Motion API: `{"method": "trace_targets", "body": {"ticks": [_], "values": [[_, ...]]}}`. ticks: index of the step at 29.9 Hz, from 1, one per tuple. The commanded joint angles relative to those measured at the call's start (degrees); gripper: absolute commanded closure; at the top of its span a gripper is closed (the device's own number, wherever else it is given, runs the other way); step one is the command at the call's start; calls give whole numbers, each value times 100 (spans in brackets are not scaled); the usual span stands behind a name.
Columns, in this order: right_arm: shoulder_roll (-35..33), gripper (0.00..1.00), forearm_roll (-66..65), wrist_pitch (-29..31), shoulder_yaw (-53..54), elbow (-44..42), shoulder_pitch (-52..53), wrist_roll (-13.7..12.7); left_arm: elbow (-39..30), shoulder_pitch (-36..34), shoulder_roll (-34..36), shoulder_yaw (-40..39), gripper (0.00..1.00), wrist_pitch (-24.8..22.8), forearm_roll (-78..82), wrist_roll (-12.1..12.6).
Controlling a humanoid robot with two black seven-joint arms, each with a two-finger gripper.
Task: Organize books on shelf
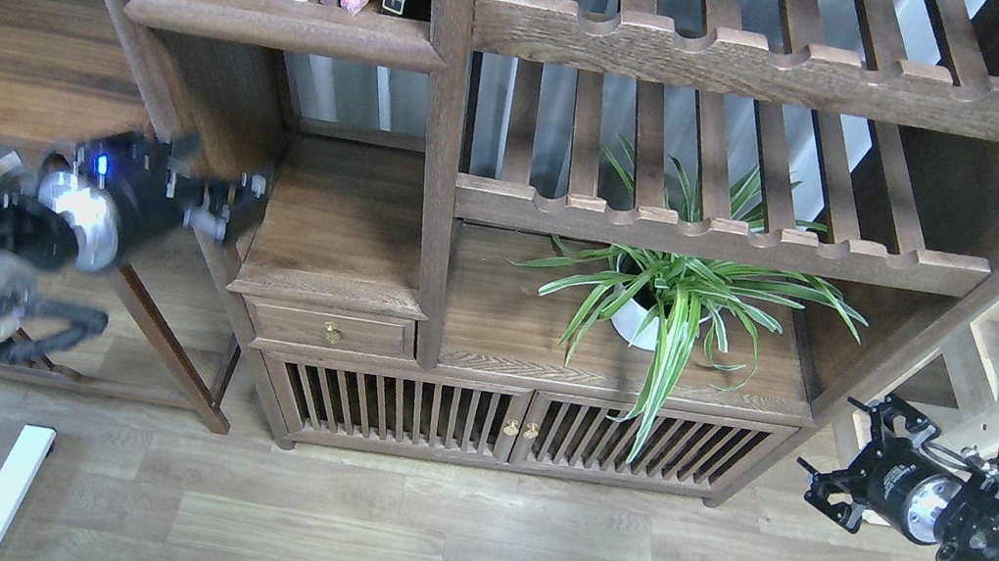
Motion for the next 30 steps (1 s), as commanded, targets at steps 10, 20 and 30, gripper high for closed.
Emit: {"method": "trace_targets", "body": {"ticks": [10, 20, 30], "values": [[140, 4, 54, -18, 30, -593, -598, 0, 480, 2134, -97, 1, 19, -254, 249, -791], [641, 4, 853, -44, 56, -1682, -1450, 0, 2061, 3347, -869, 53, 16, -509, 196, -1617], [1283, 4, 2233, -62, 65, -2737, -2083, 0, 4135, 3453, -2012, 686, 14, -624, -646, -2216]]}}
